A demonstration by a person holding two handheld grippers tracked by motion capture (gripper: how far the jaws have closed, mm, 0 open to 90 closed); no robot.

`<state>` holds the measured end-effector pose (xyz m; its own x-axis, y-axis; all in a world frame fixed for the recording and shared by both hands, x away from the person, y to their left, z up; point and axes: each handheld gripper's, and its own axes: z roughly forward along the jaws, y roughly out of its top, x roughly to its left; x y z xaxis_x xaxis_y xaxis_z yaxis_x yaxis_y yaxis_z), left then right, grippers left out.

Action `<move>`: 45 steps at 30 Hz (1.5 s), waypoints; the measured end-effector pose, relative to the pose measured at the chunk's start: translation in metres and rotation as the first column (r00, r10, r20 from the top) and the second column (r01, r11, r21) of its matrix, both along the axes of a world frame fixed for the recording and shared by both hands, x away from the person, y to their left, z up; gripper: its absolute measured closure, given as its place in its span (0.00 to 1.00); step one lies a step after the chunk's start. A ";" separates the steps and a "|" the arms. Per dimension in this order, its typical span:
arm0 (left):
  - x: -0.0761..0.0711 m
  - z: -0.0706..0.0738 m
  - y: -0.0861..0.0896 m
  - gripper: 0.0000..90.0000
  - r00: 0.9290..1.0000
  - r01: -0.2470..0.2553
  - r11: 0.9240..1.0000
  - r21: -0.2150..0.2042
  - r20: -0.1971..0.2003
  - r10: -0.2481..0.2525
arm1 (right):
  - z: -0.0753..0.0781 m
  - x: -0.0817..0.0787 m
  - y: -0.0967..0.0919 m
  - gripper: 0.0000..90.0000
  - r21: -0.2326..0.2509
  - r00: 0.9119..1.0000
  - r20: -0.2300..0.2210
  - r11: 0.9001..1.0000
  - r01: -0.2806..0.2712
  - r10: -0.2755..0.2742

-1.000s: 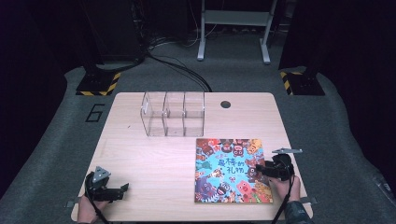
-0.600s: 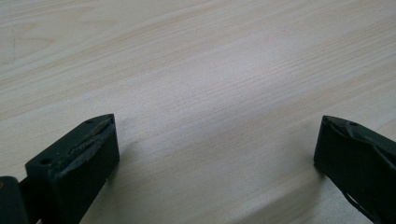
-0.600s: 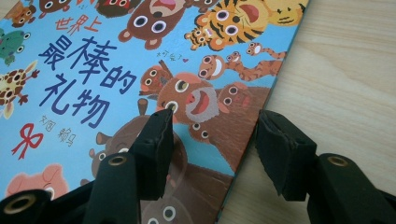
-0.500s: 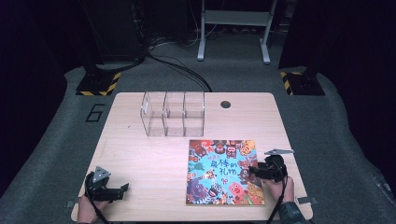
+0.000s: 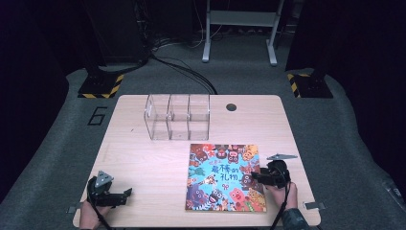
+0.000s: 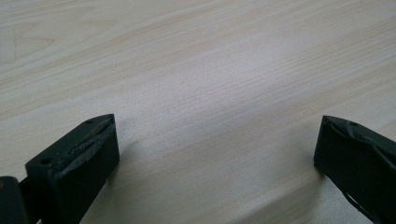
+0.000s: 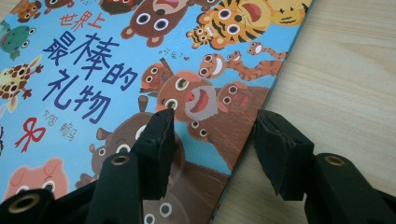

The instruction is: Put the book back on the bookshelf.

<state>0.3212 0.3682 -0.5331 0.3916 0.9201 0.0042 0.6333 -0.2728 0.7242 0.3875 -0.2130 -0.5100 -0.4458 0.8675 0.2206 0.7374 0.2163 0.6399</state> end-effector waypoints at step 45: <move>0.027 0.009 -0.091 0.04 0.995 0.077 0.990 -0.118 -0.051 -0.084 | 0.000 0.010 0.061 0.56 0.006 0.988 -0.007 0.988 -0.153 0.153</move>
